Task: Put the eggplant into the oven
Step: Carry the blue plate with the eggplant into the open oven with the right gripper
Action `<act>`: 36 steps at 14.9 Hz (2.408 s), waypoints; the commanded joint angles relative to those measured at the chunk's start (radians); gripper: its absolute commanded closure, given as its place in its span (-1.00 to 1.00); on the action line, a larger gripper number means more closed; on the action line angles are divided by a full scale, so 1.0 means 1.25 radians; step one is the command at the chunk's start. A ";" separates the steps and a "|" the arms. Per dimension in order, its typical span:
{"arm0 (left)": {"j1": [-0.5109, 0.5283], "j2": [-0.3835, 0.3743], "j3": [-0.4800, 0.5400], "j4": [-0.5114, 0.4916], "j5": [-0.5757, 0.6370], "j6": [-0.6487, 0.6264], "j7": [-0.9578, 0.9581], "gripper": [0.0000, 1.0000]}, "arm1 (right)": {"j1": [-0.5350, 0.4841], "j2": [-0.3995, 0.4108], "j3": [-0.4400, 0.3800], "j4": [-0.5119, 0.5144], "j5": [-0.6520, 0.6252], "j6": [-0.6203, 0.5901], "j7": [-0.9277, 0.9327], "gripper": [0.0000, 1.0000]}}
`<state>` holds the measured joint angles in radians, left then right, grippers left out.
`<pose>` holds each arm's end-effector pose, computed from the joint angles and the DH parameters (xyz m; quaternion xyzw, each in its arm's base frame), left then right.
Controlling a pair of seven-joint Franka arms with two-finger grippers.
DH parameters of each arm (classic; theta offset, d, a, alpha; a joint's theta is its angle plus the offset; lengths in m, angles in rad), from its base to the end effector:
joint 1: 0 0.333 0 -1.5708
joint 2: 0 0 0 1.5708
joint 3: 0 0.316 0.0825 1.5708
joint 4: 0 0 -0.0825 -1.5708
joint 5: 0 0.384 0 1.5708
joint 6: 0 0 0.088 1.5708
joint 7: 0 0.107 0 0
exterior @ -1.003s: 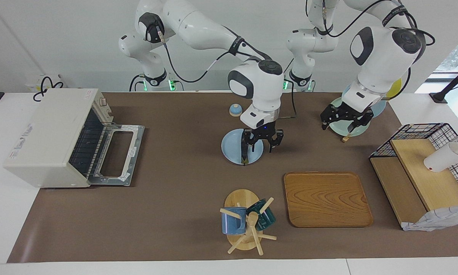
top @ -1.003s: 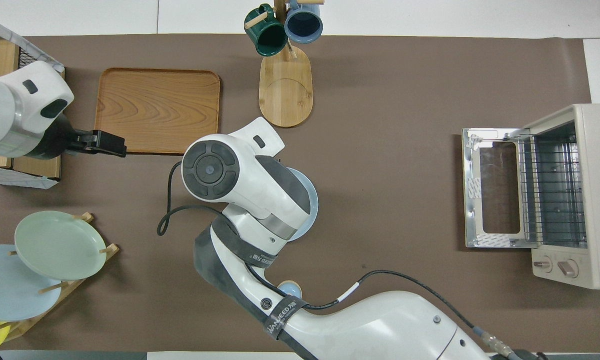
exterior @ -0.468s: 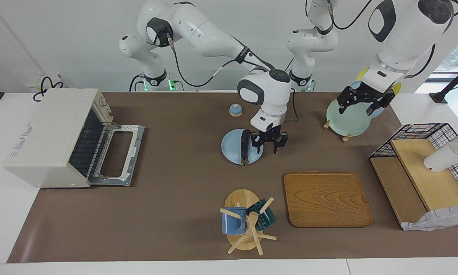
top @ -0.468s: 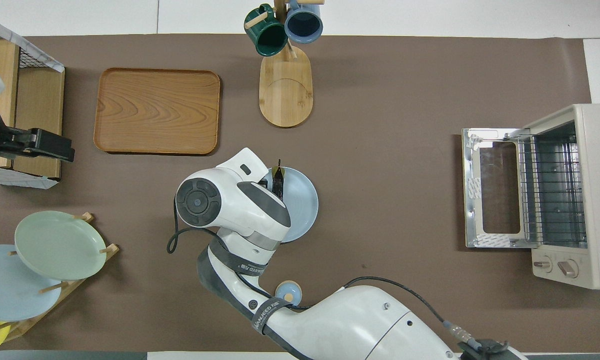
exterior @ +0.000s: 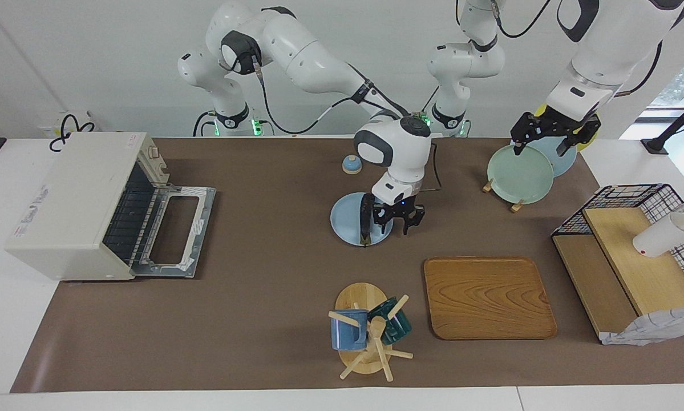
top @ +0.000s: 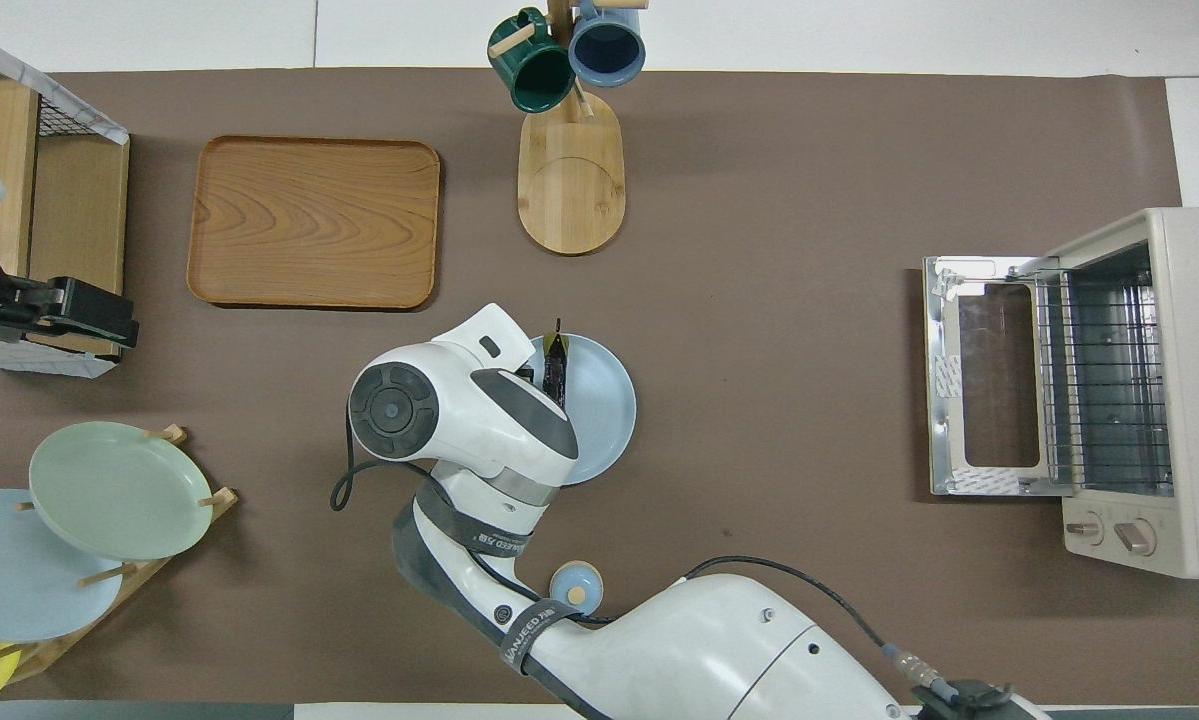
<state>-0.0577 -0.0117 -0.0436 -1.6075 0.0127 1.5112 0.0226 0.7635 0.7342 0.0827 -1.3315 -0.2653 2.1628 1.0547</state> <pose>0.5407 -0.0537 0.6088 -0.9972 0.0617 0.0420 0.0083 0.5147 0.5439 0.3065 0.9939 -0.0473 0.0993 0.0096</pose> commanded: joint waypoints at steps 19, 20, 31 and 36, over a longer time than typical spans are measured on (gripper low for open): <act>0.013 0.004 -0.006 0.027 0.005 -0.032 0.009 -1.00 | -0.057 -0.104 0.001 -0.094 -0.065 -0.213 -0.075 1.00; 0.013 0.004 -0.006 0.027 0.003 -0.032 0.010 -1.00 | -0.082 -0.120 0.001 -0.097 -0.066 -0.238 -0.085 1.00; 0.040 -0.002 -0.015 0.026 0.003 -0.035 0.002 -1.00 | -0.327 -0.413 0.003 -0.481 -0.074 -0.177 -0.241 1.00; 0.040 -0.002 -0.017 0.024 0.003 -0.031 0.002 -1.00 | -0.395 -0.499 0.001 -0.628 -0.105 -0.114 -0.263 1.00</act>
<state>-0.0282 -0.0136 -0.0477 -1.5874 0.0127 1.4918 0.0218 0.3053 0.1741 0.0695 -2.0244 -0.3552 1.9825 0.7478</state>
